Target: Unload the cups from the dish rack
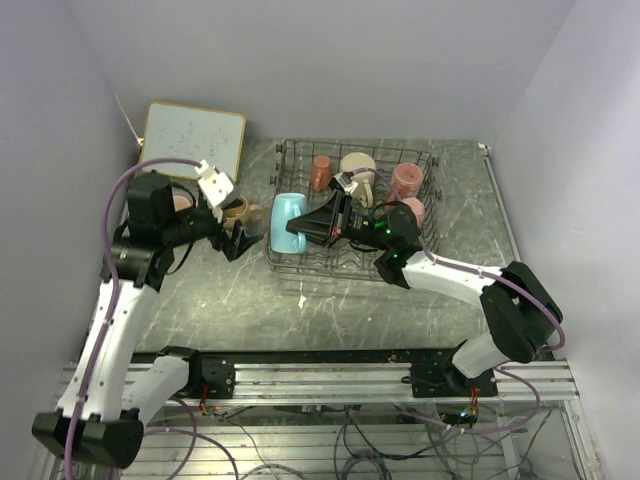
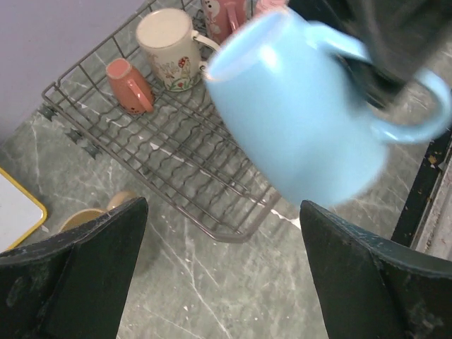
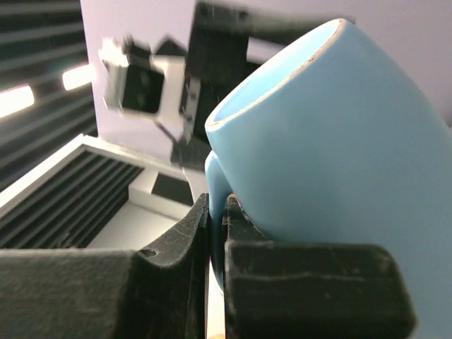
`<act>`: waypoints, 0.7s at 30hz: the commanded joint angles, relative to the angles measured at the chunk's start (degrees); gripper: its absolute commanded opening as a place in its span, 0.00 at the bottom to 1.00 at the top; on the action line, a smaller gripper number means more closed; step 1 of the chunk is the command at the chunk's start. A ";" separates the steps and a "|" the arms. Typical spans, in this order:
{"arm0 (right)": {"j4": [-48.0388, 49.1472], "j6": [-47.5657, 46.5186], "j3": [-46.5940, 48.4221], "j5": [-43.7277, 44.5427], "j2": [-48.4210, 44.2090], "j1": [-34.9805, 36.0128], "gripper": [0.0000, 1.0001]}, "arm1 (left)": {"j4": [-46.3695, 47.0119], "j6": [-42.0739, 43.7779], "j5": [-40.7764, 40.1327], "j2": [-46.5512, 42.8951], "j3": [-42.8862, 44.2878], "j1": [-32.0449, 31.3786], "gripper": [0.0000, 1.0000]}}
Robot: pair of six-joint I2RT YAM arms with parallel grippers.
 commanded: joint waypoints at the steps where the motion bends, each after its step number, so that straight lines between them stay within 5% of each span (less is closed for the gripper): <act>1: -1.37 0.22 3.91 10.69 -3.92 0.39 0.00 | 3.32 0.33 1.52 -8.43 -4.91 -0.34 1.00; 8: -7.43 1.39 9.56 22.66 -2.35 5.94 0.00 | 16.63 4.52 -5.16 -20.68 -14.33 -0.39 0.98; 21: -6.47 4.63 18.77 31.39 4.76 14.38 0.00 | 33.10 7.87 -14.52 -26.34 -20.43 -0.39 0.95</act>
